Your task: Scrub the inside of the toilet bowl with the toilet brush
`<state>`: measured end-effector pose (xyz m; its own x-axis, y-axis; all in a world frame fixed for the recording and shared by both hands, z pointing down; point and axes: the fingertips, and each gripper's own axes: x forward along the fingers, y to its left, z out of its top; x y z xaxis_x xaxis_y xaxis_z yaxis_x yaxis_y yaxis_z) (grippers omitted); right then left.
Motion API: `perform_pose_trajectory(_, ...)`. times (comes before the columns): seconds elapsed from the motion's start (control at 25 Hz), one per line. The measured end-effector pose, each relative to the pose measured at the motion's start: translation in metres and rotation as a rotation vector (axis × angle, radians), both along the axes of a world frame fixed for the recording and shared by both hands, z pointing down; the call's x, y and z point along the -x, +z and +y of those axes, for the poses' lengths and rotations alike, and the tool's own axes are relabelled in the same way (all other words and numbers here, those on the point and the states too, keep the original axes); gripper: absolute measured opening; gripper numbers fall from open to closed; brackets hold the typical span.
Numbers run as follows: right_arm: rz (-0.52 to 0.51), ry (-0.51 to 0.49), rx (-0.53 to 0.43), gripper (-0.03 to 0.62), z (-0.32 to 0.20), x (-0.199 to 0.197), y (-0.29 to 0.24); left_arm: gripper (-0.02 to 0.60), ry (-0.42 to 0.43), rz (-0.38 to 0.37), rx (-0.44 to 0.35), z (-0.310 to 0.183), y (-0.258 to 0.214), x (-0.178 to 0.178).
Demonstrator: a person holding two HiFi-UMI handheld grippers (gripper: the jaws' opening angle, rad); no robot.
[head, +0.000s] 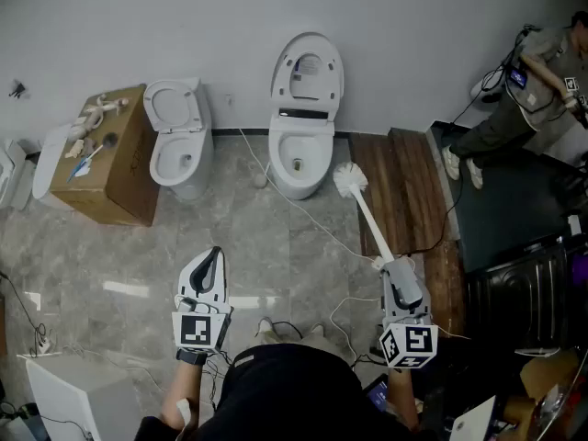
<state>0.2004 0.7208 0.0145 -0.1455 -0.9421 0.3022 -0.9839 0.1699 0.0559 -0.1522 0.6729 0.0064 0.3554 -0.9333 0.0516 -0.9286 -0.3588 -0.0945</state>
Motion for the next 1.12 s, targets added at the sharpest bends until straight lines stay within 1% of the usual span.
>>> perform_pose_trajectory(0.16,0.021,-0.005,0.002,0.147,-0.004,0.025,-0.005,0.012,-0.012,0.050,-0.011,-0.008,-0.010,0.022)
perform_pose_trajectory(0.32,0.051,-0.015,0.019,0.147,-0.001,0.039,-0.005,0.012,0.007,0.035,-0.004,-0.011,-0.002,0.036)
perform_pose_trajectory(0.48,0.043,0.003,0.046,0.149,-0.008,0.040,0.001,0.011,0.002,0.037,0.015,-0.023,0.010,0.045)
perform_pose_trajectory(0.56,0.032,0.003,0.055,0.149,-0.016,0.037,0.004,0.012,0.006,0.021,0.030,-0.031,0.016,0.042)
perform_pose_trajectory(0.64,0.024,-0.004,0.060,0.149,-0.028,0.032,0.008,0.012,0.006,0.024,0.037,-0.042,0.018,0.035)
perform_pose_trajectory(0.72,0.031,-0.013,0.064,0.149,-0.045,0.024,0.013,0.012,0.009,0.029,0.037,-0.054,0.018,0.024)
perform_pose_trajectory(0.88,0.042,-0.027,0.055,0.150,-0.102,0.003,0.022,0.012,0.003,-0.001,0.048,-0.092,0.027,0.008)
perform_pose_trajectory(0.96,0.038,-0.042,0.055,0.149,-0.133,-0.006,0.027,0.012,-0.016,-0.040,0.057,-0.119,0.030,0.002)
perform_pose_trajectory(1.04,0.046,-0.064,0.060,0.149,-0.163,-0.018,0.029,0.011,-0.035,-0.092,0.041,-0.142,0.020,-0.009)
perform_pose_trajectory(1.12,0.052,-0.081,0.062,0.149,-0.194,-0.033,0.028,0.011,-0.046,-0.105,0.026,-0.162,0.006,-0.021)
